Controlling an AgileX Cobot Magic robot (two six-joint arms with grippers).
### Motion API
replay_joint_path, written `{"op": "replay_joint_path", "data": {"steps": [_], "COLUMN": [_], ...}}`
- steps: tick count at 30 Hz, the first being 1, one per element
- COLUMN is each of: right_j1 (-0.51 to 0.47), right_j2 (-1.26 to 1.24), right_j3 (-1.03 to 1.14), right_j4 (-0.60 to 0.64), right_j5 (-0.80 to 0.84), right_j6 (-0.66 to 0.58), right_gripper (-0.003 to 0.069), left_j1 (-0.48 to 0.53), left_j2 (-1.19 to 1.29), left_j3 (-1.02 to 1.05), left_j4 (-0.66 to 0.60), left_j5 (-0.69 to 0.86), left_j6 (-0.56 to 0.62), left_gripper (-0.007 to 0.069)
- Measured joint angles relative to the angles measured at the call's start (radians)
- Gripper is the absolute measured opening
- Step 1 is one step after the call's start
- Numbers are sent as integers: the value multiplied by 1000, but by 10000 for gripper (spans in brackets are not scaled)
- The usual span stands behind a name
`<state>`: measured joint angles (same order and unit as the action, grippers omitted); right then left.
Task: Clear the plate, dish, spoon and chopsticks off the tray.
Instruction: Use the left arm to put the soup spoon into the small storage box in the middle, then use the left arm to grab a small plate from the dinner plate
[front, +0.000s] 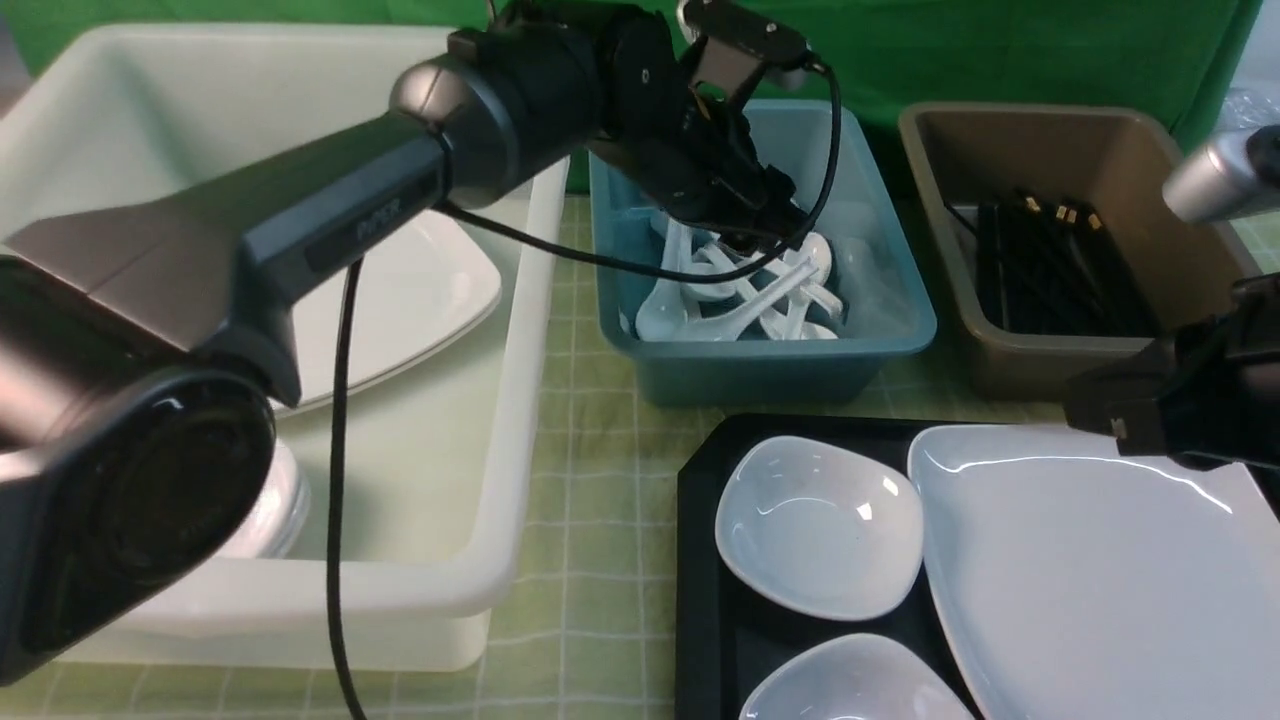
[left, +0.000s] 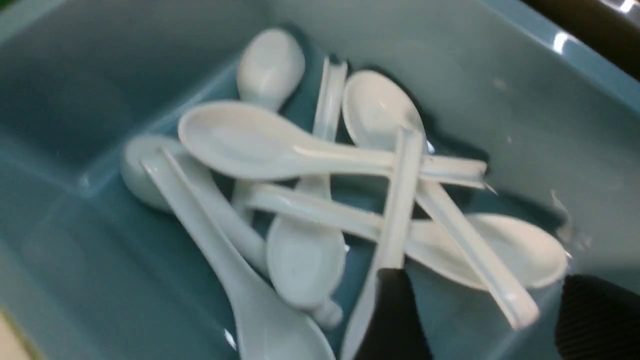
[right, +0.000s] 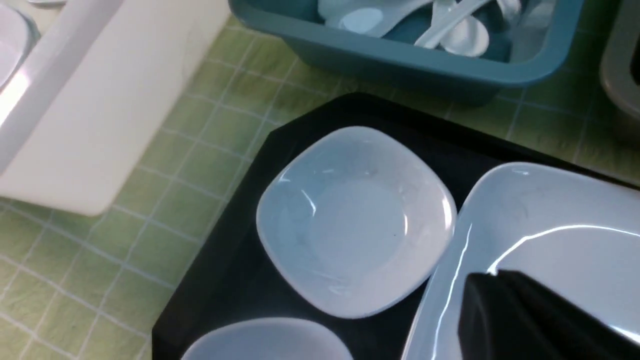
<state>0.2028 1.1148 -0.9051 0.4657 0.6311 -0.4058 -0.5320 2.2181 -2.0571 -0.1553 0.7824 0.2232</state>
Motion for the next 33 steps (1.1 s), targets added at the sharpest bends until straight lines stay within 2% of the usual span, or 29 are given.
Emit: {"op": "replay_joint_path", "data": {"steps": [2,4,7,11,14,15,19,22,26,29,33], "right_j1": [0,0,1,1,1,1,1,1,1,1,1], "right_j2": [0,0,0,0,0,0,0,0,1,0,-22], "right_j3": [0,0,0,0,0,0,0,0,0,0,0], "right_j4": [0,-2,-15,-26,-28,-28,-31,-32,-32,-23,-7], "right_j5": [18,32,46,74,86,85,85,85,85,110,138], "right_j6": [-1,-2,-3,-3,-3,-4,-15,-22,-25,-23,-21], "right_gripper": [27,27,27,27,27,27,27,27,34,34,34], "left_j1": [0,-6,-34,-103,-162,-216,-355,-397,-429,-430,-429], "left_j2": [-65,-135,-246,-345,-375,-392,-398,-394,-370,-336,-312], "left_j3": [0,19,147,362,486,565,677,688,688,688,691], "left_j4": [-21,-74,-144,-160,-145,-122,-7,52,78,84,85], "left_j5": [174,335,408,421,405,359,229,152,49,27,25], "left_j6": [-69,-73,-34,-15,-7,0,-84,-148,-173,-179,-179], "left_gripper": [411,281,81,13,4,1,6,29,134,275,416]}}
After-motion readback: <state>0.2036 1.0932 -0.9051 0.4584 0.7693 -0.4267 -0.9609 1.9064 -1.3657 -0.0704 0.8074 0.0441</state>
